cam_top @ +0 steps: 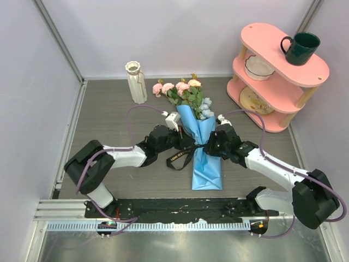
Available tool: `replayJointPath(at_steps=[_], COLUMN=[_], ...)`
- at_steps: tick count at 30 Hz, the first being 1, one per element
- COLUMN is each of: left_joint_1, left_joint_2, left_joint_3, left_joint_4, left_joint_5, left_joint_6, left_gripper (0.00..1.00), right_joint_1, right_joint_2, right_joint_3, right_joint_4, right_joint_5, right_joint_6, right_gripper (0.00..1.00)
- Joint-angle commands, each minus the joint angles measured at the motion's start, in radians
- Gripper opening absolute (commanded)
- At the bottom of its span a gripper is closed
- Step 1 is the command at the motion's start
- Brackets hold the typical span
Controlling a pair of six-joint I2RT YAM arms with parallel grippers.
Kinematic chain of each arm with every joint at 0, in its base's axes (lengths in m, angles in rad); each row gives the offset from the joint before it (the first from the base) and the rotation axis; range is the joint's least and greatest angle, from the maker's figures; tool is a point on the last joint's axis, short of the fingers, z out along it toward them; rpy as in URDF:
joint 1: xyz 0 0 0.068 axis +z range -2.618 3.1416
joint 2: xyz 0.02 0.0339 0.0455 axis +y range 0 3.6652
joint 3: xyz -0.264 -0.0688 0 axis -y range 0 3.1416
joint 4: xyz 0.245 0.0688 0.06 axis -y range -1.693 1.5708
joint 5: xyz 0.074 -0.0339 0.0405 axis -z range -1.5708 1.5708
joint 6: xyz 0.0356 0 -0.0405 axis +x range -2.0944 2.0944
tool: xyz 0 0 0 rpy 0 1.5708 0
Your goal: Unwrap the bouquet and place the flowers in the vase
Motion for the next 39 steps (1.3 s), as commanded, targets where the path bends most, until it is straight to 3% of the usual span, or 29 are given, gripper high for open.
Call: replayJointPath(at_steps=[1,6,9,10,13,14,17,20,23,25,30,39], left_joint_1=[-0.034,-0.052,-0.05,-0.047,-0.028,-0.023,-0.015,-0.012,-0.003,0.006,0.008,0.008], left_joint_2=[-0.111,-0.155,-0.156,-0.14,-0.114,-0.116,-0.123,-0.097,-0.038,-0.007,0.071,0.107], left_joint_3=[-0.035,-0.066,-0.019,0.008,0.048,0.029,-0.034,-0.009,-0.055,-0.016,0.043,0.048], left_joint_4=[0.115,0.132,0.019,-0.103,-0.17,-0.144,-0.008,-0.073,0.049,0.046,-0.047,0.015], left_joint_5=[-0.149,-0.22,-0.245,-0.263,-0.295,-0.283,-0.228,-0.114,-0.052,0.005,0.004,0.001], left_joint_6=[0.127,0.166,0.149,0.115,0.002,-0.02,-0.003,0.034,-0.023,-0.055,-0.087,-0.092], left_gripper=[0.0,0.0,0.0,0.0,0.24,0.43,0.62,0.62,0.59,0.59,0.59,0.55], right_joint_1=[0.004,0.004,0.004,0.004,0.004,0.003,0.003,0.004,0.004,0.004,0.004,0.004], right_joint_2=[0.021,0.038,0.035,0.035,0.027,0.024,0.015,0.012,0.006,0.003,0.003,0.012], right_joint_3=[-0.034,-0.054,-0.04,-0.036,-0.003,0.003,0.01,0.01,0.007,0.006,0.004,-0.009], right_joint_4=[0.058,0.043,0.045,0.04,0.005,-0.001,-0.011,-0.015,-0.025,-0.021,-0.023,0.008], right_joint_5=[0.069,0.116,0.093,0.088,0.097,0.102,0.105,0.096,0.094,0.099,0.094,0.08], right_joint_6=[0.056,0.085,0.065,0.059,0.037,0.027,0.016,0.01,0.004,0.002,-0.001,0.013], right_gripper=[0.12,0.12,0.12,0.12,0.12,0.12,0.12,0.12,0.12,0.12,0.12,0.12])
